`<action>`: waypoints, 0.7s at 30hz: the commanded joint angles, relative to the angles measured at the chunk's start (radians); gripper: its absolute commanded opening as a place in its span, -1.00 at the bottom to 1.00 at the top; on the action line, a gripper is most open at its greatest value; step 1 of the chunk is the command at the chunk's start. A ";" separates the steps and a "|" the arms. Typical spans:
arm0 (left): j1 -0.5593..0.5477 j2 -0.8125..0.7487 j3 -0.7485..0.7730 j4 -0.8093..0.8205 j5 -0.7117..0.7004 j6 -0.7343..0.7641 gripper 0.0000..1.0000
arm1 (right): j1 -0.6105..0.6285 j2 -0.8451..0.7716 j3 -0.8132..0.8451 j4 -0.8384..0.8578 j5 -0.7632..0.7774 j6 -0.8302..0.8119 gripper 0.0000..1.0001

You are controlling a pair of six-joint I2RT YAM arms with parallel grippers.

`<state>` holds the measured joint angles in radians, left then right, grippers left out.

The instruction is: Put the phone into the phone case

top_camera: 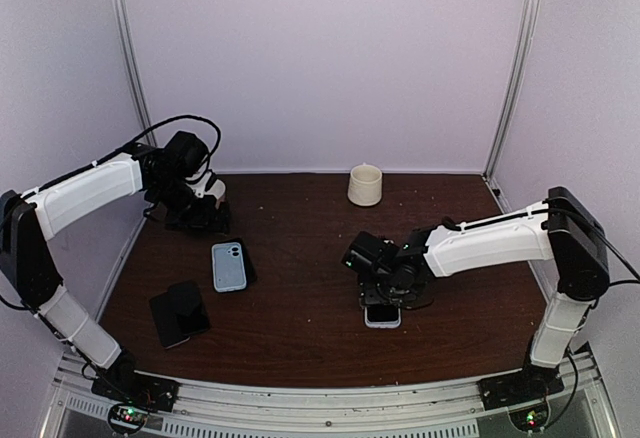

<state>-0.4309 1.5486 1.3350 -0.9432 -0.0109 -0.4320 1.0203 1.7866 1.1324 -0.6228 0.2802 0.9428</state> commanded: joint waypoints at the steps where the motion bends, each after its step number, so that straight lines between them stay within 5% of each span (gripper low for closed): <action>1: 0.009 0.004 -0.011 0.024 0.011 0.010 0.95 | 0.003 0.035 0.016 -0.008 -0.049 0.011 -0.53; 13: 0.012 0.002 -0.011 0.024 0.011 0.010 0.95 | -0.001 0.040 0.013 -0.055 -0.045 0.059 -0.41; 21: 0.014 0.001 -0.011 0.024 0.011 0.011 0.95 | -0.007 0.046 0.018 -0.061 -0.042 0.054 0.32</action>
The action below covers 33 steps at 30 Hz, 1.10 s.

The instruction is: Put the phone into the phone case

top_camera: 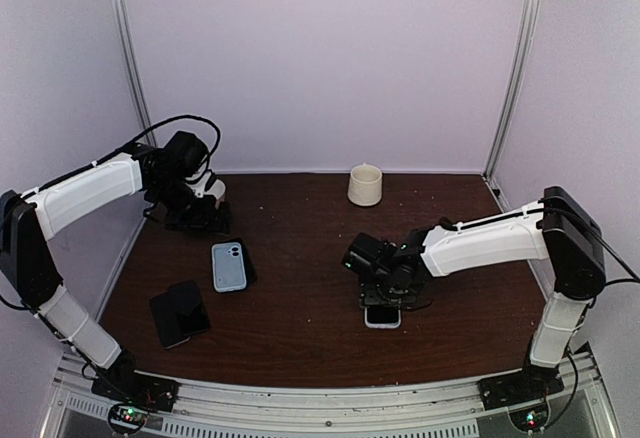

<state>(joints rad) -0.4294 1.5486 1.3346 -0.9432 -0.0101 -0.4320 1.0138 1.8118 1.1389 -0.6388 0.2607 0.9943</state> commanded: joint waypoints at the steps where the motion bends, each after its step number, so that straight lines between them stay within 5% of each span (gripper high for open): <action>1: 0.013 0.000 -0.011 0.024 0.010 0.012 0.95 | -0.001 0.023 0.013 -0.045 -0.024 0.002 0.43; 9: 0.015 0.003 -0.011 0.024 0.010 0.011 0.95 | -0.004 0.012 0.046 -0.084 -0.023 -0.038 0.98; 16: 0.018 0.000 -0.011 0.024 0.010 0.012 0.95 | -0.026 -0.099 0.062 -0.188 -0.112 -0.192 0.94; 18: 0.018 0.001 -0.011 0.023 0.010 0.011 0.95 | -0.042 -0.119 0.025 -0.170 -0.222 -0.214 0.76; 23: 0.020 0.003 -0.011 0.024 0.041 0.010 0.95 | -0.049 -0.095 -0.021 -0.201 -0.258 -0.178 -0.13; 33: 0.020 0.006 -0.011 0.023 0.041 0.010 0.95 | -0.050 -0.047 -0.031 -0.199 -0.292 -0.169 -0.72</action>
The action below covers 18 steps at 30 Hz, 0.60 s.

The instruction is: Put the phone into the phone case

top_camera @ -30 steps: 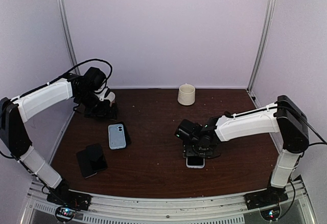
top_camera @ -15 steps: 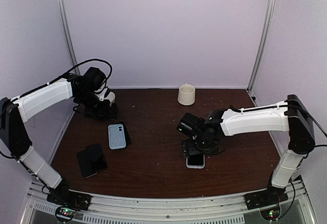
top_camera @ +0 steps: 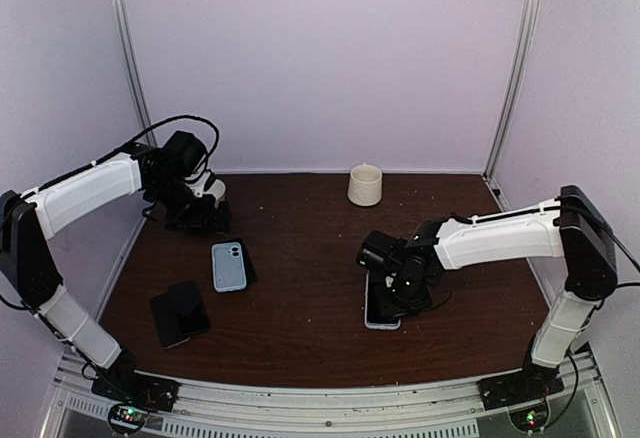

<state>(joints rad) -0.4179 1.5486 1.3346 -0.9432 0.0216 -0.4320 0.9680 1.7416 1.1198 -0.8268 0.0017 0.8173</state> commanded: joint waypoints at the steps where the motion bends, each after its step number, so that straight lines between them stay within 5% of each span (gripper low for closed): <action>1: 0.008 0.006 -0.011 0.024 0.008 0.010 0.95 | -0.005 0.027 -0.018 -0.012 -0.041 0.011 -0.75; 13: 0.016 0.012 -0.011 0.023 0.012 0.010 0.95 | -0.005 0.105 -0.115 0.000 -0.055 0.027 -0.82; 18: 0.018 0.011 -0.011 0.024 0.015 0.010 0.95 | -0.003 0.111 -0.038 -0.121 0.055 -0.009 -0.83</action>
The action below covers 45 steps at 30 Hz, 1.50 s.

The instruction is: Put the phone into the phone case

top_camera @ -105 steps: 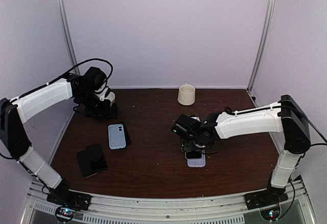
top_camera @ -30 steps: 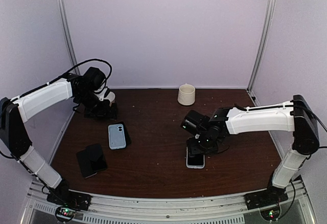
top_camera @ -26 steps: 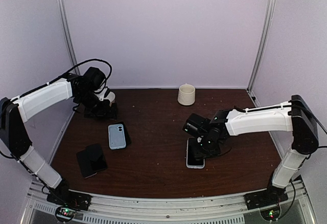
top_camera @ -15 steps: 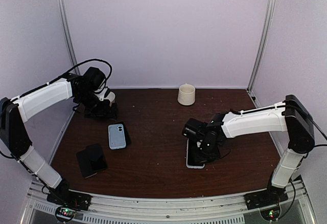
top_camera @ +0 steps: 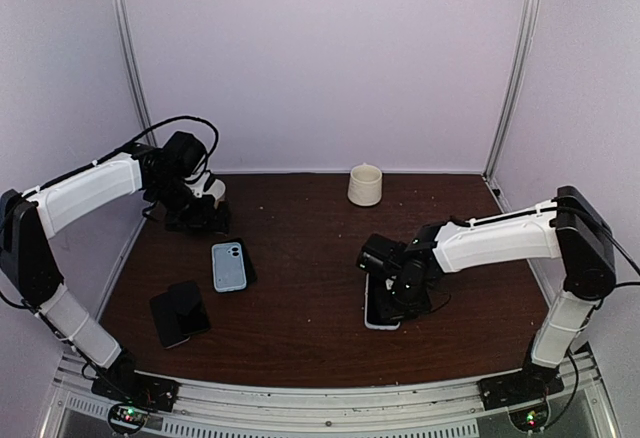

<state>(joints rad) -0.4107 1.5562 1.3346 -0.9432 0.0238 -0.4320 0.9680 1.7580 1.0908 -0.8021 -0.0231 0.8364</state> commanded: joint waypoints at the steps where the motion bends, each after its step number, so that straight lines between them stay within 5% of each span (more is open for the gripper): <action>1: 0.010 0.003 -0.011 0.024 0.014 0.009 0.95 | -0.002 0.096 0.022 -0.185 0.114 -0.043 -0.83; 5: 0.010 0.001 -0.011 0.023 0.012 0.010 0.95 | 0.006 0.082 0.155 -0.274 0.177 -0.117 -0.80; 11: 0.012 -0.002 -0.011 0.023 0.004 0.010 0.95 | 0.049 0.051 0.236 -0.127 0.067 -0.176 -0.76; 22: 0.013 0.000 -0.011 0.024 0.010 0.010 0.95 | 0.062 0.142 0.147 0.009 -0.045 -0.111 -0.79; 33: 0.013 0.002 -0.012 0.024 0.016 0.010 0.95 | 0.061 0.102 0.239 -0.137 0.071 -0.134 -0.77; 36: 0.013 0.000 -0.012 0.023 0.015 0.010 0.95 | 0.054 0.081 0.315 -0.176 0.141 -0.142 -0.38; 39: 0.013 -0.002 -0.012 0.024 0.014 0.010 0.95 | 0.045 0.077 0.355 -0.166 0.182 -0.127 0.79; 40: 0.013 -0.003 -0.012 0.024 0.015 0.010 0.95 | 0.042 0.091 0.370 -0.161 0.195 -0.117 0.96; 45: 0.013 -0.008 -0.012 0.024 0.014 0.010 0.95 | 0.047 0.211 0.494 -0.244 0.247 -0.067 0.99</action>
<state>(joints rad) -0.4053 1.5562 1.3308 -0.9432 0.0311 -0.4320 1.0145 1.8866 1.5009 -0.9661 0.1337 0.7254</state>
